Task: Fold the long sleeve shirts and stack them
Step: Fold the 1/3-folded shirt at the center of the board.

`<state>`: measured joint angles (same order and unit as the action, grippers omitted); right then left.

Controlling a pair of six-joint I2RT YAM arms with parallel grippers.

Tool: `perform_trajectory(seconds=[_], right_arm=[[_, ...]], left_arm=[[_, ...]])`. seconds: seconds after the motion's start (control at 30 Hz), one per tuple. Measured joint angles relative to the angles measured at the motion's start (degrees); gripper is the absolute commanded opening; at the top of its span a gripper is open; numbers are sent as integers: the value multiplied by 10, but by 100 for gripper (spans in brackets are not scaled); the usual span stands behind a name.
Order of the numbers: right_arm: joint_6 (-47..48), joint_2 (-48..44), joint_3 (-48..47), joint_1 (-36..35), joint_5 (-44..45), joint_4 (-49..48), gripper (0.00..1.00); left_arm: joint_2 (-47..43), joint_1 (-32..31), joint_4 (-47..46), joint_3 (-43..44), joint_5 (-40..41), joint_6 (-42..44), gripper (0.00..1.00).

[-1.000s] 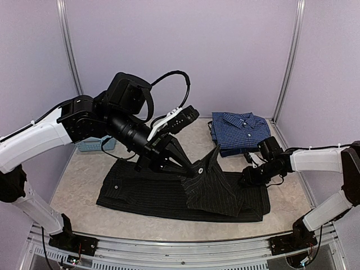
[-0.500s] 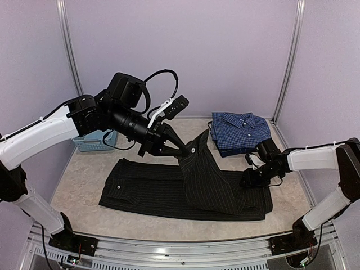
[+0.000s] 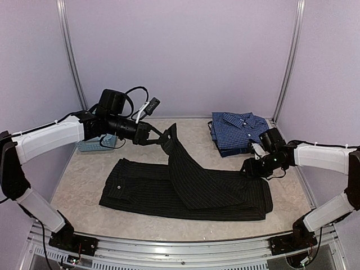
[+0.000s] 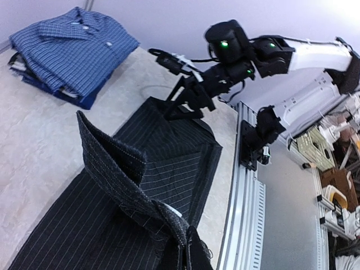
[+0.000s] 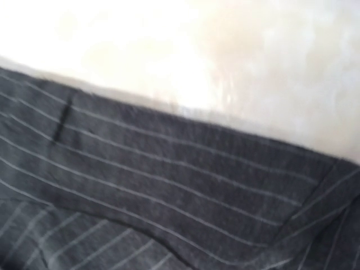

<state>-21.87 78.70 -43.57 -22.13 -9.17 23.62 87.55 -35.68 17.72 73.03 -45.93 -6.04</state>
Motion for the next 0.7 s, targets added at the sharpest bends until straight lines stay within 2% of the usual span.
perform_trajectory(seconds=[0.13,0.37,0.57,0.7], right_arm=[[2,-2,-16,0,3,6,61],[9,9,-19,0,6,9,61],[11,18,-19,0,6,9,61],[12,23,-19,0,5,9,61]], left_arm=[[-4,39,-46,-46,7,-48,0],[-26,67,-105,-125,27,-110,0],[-42,113,-113,-169,80,-144,0],[-43,123,-112,-186,120,-155,0]])
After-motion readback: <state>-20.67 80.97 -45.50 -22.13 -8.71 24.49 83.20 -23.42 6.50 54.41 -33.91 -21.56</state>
